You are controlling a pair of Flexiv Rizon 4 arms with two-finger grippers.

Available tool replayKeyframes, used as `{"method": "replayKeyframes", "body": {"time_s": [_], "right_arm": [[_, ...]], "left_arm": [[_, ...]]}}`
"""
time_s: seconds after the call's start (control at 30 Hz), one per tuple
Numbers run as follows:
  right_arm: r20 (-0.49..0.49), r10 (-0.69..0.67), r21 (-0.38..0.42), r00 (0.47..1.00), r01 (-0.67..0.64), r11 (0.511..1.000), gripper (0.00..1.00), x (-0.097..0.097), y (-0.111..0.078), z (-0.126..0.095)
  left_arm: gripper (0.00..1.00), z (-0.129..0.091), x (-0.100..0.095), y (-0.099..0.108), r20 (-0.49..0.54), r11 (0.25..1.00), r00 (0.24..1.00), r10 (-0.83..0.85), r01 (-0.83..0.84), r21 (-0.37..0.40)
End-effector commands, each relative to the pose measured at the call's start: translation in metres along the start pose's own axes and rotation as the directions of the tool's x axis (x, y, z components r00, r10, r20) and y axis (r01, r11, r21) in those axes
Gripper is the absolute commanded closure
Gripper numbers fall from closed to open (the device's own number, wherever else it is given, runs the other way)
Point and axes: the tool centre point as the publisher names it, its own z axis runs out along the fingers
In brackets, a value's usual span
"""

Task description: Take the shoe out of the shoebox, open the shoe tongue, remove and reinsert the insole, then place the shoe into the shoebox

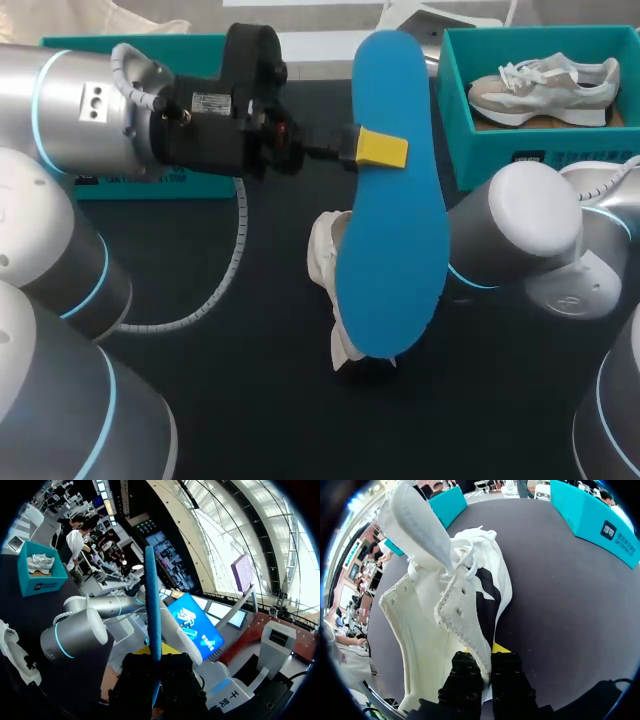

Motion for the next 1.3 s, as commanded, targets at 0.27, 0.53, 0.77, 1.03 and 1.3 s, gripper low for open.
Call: {"method": "replayKeyframes", "body": {"time_s": [0.27, 0.53, 0.77, 1.03, 1.3], "right_arm": [[-0.171, 0.071, -0.068, 0.983, -0.084, 0.994, 0.00, -0.005, -0.004, -0.021], [-0.426, 0.050, -0.040, 0.904, -0.074, 0.996, 0.00, -0.004, -0.003, -0.048], [-0.426, 0.050, -0.040, 0.904, -0.074, 0.996, 0.00, -0.004, -0.003, -0.048], [-0.433, 0.034, -0.059, 0.901, -0.066, 0.996, 0.00, -0.001, 0.003, -0.056], [-0.479, -0.010, -0.007, 0.878, 0.008, 1.000, 0.00, -0.002, 0.027, -0.103]], "left_arm": [[1.00, 0.003, 0.003, 0.004, 0.003, 1.000, 1.000, 0.000, 0.000, 0.009], [1.00, 0.003, 0.003, 0.004, 0.003, 1.000, 1.000, 0.000, 0.000, 0.009], [1.00, 0.003, 0.003, 0.004, 0.003, 1.000, 1.000, 0.000, 0.000, 0.009], [1.00, 0.003, 0.003, 0.004, 0.003, 1.000, 1.000, 0.000, 0.000, 0.009], [1.00, 0.003, 0.003, 0.004, 0.003, 1.000, 1.000, 0.000, 0.000, 0.009]]}}
